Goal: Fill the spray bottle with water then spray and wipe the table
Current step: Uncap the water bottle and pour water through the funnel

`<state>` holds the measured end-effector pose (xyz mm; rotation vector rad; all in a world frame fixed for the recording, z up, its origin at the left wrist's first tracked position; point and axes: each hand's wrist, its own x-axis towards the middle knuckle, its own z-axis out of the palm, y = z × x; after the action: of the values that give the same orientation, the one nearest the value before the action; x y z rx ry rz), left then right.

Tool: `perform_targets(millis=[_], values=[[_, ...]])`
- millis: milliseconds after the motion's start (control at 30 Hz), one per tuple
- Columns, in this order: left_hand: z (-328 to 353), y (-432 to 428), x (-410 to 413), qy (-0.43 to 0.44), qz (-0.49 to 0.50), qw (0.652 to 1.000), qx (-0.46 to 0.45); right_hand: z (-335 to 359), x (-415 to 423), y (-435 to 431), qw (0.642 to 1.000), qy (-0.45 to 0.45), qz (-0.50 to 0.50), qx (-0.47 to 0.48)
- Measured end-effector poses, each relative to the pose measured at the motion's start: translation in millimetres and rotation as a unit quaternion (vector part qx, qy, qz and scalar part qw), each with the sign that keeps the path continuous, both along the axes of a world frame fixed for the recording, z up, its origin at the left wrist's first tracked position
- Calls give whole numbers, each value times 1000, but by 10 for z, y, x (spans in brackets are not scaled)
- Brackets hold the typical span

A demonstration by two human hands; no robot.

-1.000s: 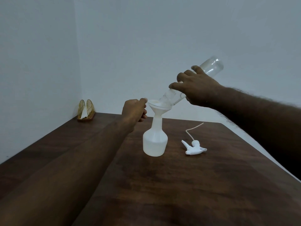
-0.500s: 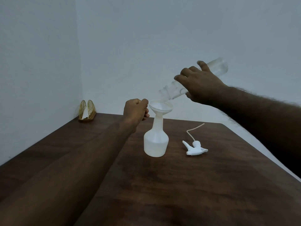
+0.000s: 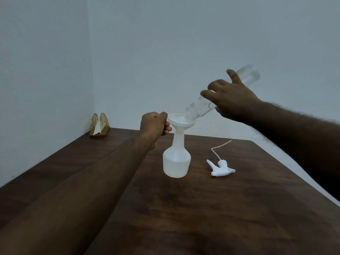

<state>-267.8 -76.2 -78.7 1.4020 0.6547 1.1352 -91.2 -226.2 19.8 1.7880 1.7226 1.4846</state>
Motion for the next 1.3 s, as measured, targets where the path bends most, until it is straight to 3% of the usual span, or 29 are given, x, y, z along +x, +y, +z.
perform_targets(millis=[1300], values=[[59, -38, 2, 21, 17, 999, 35, -84, -61, -24, 999, 2, -51, -2]])
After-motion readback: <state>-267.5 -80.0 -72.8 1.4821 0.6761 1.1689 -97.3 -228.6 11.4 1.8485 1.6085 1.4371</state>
